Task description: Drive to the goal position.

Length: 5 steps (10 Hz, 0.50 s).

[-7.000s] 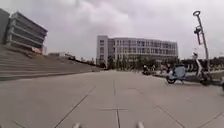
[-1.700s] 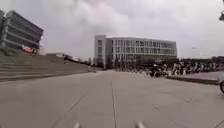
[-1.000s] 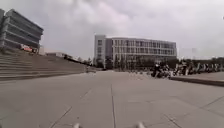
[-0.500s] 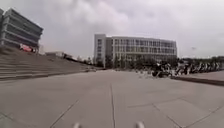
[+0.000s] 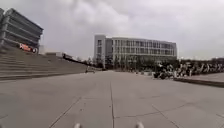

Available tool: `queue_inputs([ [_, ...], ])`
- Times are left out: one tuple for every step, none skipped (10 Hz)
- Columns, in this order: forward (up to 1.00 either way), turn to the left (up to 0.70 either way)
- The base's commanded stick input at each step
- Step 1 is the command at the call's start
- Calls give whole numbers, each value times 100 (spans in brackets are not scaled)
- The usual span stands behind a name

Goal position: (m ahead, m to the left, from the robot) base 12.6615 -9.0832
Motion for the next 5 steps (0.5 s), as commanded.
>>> queue_inputs([
  [50,0],
  [50,0],
  [50,0],
  [50,0],
  [50,0],
])
